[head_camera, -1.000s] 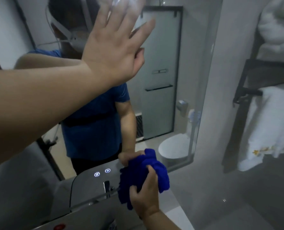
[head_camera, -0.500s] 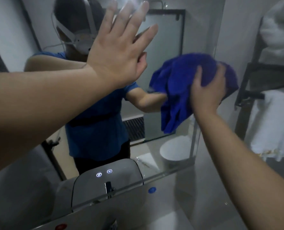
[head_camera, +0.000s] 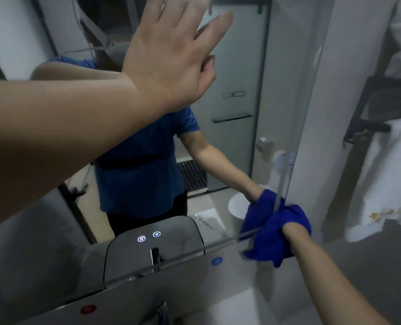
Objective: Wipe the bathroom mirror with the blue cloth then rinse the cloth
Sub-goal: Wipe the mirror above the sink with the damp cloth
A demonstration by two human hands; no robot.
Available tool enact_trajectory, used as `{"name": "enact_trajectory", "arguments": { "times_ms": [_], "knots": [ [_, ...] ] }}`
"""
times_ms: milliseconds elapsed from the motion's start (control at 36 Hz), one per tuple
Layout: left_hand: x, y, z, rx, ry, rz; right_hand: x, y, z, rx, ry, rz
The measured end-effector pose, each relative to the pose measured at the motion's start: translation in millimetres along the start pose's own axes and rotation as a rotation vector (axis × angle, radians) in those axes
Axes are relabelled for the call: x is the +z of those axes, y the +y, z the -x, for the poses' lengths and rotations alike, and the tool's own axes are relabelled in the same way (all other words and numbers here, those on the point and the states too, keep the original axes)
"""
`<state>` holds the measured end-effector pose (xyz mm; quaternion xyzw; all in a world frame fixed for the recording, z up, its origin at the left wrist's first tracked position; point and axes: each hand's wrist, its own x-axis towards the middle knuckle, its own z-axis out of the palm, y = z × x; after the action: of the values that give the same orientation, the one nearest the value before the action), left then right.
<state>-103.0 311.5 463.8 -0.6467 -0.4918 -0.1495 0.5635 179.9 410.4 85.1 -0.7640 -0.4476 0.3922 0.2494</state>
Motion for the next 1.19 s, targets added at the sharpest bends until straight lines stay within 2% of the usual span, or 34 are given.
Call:
{"name": "enact_trajectory", "arguments": {
  "times_ms": [111,167,250,306,389,444,639,806,889,944,1000,1056,1194],
  "knots": [
    [0.0,-0.9,0.5,-0.001,0.000,0.003,-35.7,-35.0,31.3,-0.107,0.047,0.256],
    [0.3,-1.0,0.3,0.000,-0.003,0.007,-57.3,-68.6,51.4,-0.172,0.076,0.290],
    [-0.4,-0.7,0.4,0.000,-0.003,0.017,-72.9,-101.4,65.9,-0.453,0.361,0.132],
    [-0.6,-1.0,0.7,0.001,-0.002,0.019,-74.4,-110.4,75.1,-0.606,0.493,0.010],
    [-1.2,-0.8,0.1,0.004,-0.002,0.021,-74.6,-116.1,94.2,-0.681,0.535,-0.290],
    [-1.2,-1.1,-0.1,0.005,-0.001,0.021,-66.2,-106.9,94.4,-0.716,0.537,-0.402],
    [0.4,-0.7,-0.3,-0.001,-0.010,0.021,20.3,-56.5,94.1,-0.698,0.383,-0.411],
    [-1.1,-1.0,1.2,0.002,-0.024,0.020,134.0,-12.9,136.3,-0.785,0.085,-0.129],
    [-3.5,-1.5,0.5,0.008,-0.026,0.018,165.9,3.2,150.1,-0.783,-0.082,0.011],
    [-3.6,-1.1,0.6,0.011,-0.023,0.014,171.4,15.0,147.2,-0.796,-0.129,0.134],
    [-2.7,-1.0,0.0,0.016,-0.021,0.011,163.8,24.3,137.2,-0.813,-0.095,0.221],
    [-2.4,-0.3,-0.4,0.017,-0.012,0.011,146.4,30.5,118.7,-0.775,-0.018,0.166],
    [-0.6,-0.7,-1.2,0.015,0.021,-0.003,49.4,-5.7,55.1,-0.532,0.340,-0.349]
  ]
}}
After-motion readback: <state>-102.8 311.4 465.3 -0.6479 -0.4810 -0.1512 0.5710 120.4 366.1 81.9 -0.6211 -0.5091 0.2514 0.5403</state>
